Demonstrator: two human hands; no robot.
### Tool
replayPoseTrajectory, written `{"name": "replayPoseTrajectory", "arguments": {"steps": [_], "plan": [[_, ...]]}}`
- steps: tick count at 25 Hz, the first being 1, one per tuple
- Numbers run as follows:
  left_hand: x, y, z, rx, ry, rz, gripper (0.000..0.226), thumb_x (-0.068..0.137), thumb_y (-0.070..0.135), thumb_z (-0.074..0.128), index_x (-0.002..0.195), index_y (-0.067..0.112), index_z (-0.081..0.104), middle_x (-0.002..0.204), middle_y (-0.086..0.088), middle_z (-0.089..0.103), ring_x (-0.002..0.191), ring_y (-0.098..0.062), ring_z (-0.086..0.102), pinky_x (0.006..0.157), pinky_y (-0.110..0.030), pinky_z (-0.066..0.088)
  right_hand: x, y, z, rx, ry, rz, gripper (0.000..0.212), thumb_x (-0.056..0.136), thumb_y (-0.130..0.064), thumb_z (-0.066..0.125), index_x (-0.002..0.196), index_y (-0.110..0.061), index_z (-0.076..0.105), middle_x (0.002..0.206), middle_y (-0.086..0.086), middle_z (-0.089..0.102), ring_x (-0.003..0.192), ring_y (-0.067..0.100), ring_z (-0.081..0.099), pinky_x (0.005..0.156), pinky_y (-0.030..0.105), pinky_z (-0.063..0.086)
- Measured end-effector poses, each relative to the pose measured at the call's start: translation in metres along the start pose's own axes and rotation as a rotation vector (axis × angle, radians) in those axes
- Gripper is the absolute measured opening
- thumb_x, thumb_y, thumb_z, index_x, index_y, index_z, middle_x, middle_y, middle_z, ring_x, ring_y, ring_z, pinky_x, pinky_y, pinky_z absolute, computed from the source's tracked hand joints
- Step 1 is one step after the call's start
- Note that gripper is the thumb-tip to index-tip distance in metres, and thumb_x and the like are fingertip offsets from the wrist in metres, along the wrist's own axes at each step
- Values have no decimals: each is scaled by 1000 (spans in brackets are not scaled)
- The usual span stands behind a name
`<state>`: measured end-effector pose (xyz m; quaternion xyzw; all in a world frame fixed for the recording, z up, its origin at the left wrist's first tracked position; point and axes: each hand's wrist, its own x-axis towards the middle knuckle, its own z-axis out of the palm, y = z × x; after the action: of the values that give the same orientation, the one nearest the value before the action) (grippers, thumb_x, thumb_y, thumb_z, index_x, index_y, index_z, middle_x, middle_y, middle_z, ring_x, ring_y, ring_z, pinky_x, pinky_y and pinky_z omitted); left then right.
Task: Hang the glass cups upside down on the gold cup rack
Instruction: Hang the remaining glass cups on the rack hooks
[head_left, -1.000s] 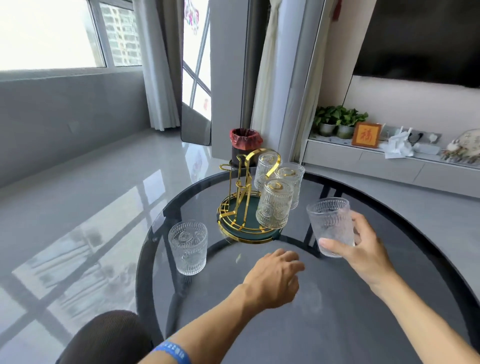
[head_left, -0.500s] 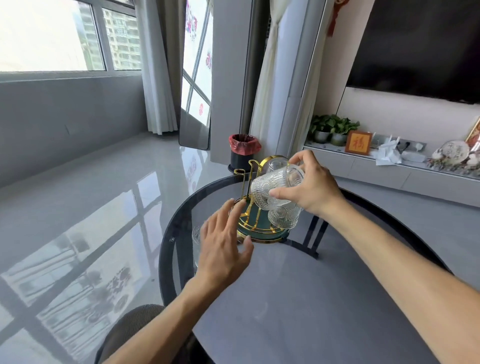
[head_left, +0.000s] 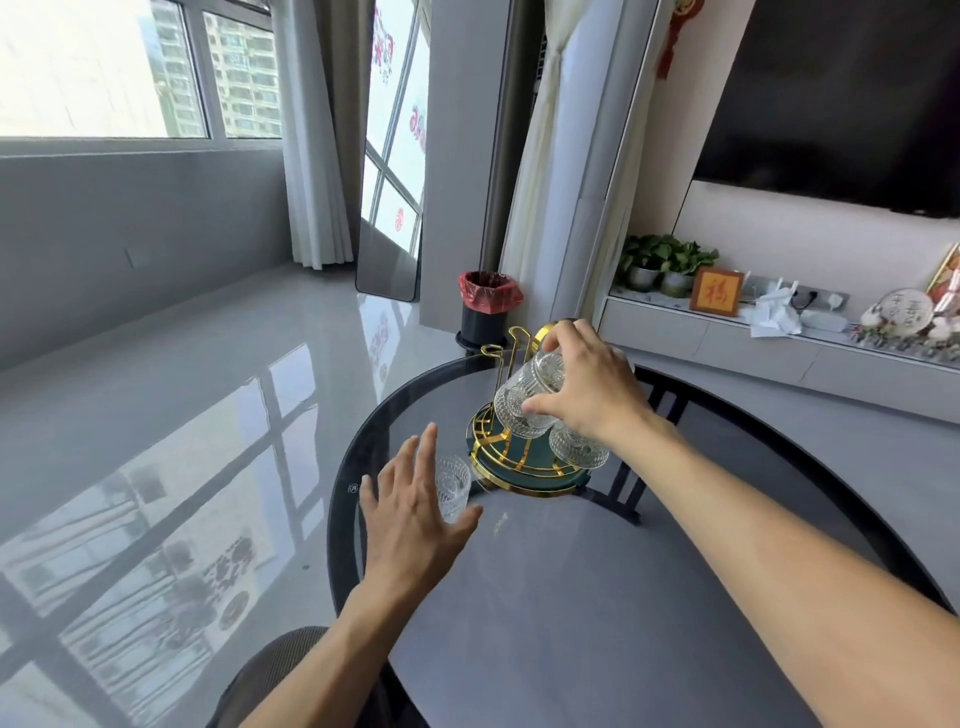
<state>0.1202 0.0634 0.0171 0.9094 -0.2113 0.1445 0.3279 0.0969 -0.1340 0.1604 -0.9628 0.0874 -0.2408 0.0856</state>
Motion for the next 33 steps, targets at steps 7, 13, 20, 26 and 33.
{"name": "replayPoseTrajectory", "arguments": {"steps": [7,13,20,26,33], "plan": [[-1,5,3,-19,44,-47,92,78,53,68,152,23,23,143,-5,46,126,-30,47,110,-51,28,7,-5,29,-1,-103,-13,37,73,-38,75,99,-19,56,108,-2,55,92,22,57,86,43,37],[3,6,8,-35,87,-83,91,73,51,74,148,22,31,136,-7,52,117,-33,53,102,-53,36,-4,0,36,0,-44,-57,32,81,-38,67,107,-20,60,111,-2,60,91,22,61,91,45,35],[-2,8,-5,-187,143,-160,81,69,62,69,138,34,39,120,-3,57,103,-28,58,90,-47,45,-56,-2,37,-50,-50,-59,56,84,-30,61,137,-16,46,145,6,46,138,30,30,115,49,13],[-14,32,-28,-594,251,-178,69,67,72,64,128,52,40,104,15,58,93,7,56,71,-30,44,-108,-16,36,470,202,100,32,84,-22,66,116,-18,60,122,-2,60,109,17,57,93,37,45],[-6,85,-48,-1016,141,-119,54,79,64,58,130,50,46,112,8,58,101,7,57,76,-7,41,-101,-25,-12,1521,-411,646,40,83,-55,63,115,-32,58,120,6,58,76,34,71,65,43,60]]}}
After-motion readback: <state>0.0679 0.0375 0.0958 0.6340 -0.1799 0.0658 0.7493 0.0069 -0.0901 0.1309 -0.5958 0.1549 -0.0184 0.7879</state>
